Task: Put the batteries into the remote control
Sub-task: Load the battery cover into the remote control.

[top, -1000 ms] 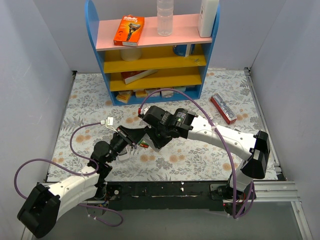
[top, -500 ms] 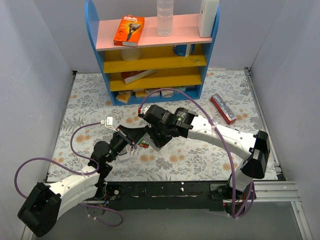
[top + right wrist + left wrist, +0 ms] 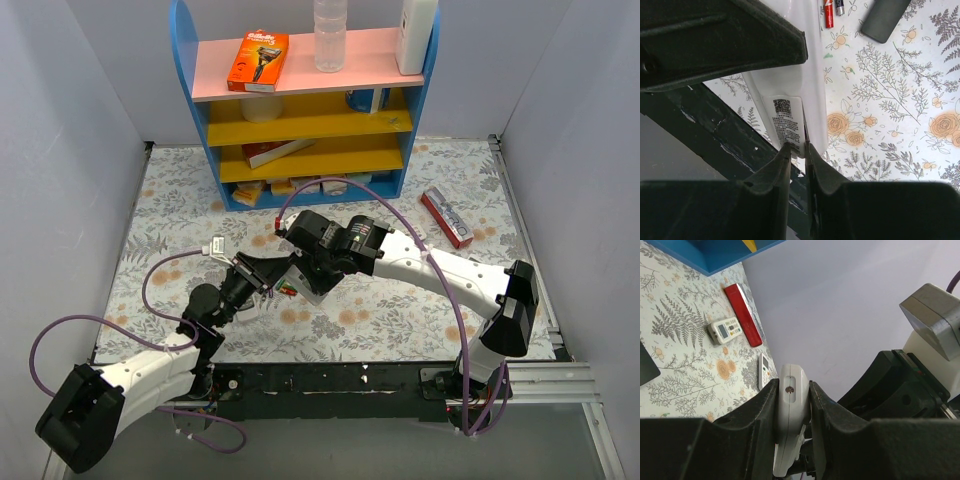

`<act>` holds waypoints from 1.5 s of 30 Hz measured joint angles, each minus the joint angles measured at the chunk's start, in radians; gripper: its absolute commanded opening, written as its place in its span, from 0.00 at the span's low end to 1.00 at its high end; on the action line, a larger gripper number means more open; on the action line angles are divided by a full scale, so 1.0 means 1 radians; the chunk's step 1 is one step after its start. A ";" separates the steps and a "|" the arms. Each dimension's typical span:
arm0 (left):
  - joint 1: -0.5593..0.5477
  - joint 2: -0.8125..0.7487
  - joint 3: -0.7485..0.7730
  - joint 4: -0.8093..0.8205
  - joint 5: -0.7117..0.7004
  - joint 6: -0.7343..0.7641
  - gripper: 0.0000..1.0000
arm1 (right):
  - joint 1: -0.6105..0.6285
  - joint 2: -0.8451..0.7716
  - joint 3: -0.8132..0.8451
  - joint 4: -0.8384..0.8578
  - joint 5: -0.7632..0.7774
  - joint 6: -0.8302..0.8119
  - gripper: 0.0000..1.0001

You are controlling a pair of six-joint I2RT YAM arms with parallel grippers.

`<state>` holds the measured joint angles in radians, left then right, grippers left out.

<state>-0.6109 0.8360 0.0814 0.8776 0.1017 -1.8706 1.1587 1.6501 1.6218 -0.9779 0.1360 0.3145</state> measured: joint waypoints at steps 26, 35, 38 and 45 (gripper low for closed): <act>0.000 0.008 -0.041 0.058 -0.034 -0.089 0.00 | 0.000 0.006 -0.012 0.021 0.019 -0.003 0.32; -0.003 0.008 -0.043 0.064 -0.035 -0.082 0.00 | 0.000 -0.022 -0.064 0.063 0.034 -0.005 0.36; -0.006 0.008 -0.044 0.066 -0.035 -0.082 0.00 | 0.000 -0.043 -0.092 0.088 0.032 -0.007 0.40; -0.007 -0.022 -0.032 0.016 -0.030 -0.101 0.00 | 0.000 -0.162 -0.195 0.214 0.026 -0.042 0.67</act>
<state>-0.6178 0.8139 0.0494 0.8932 0.0715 -1.9713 1.1584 1.4879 1.4265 -0.7639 0.1623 0.2726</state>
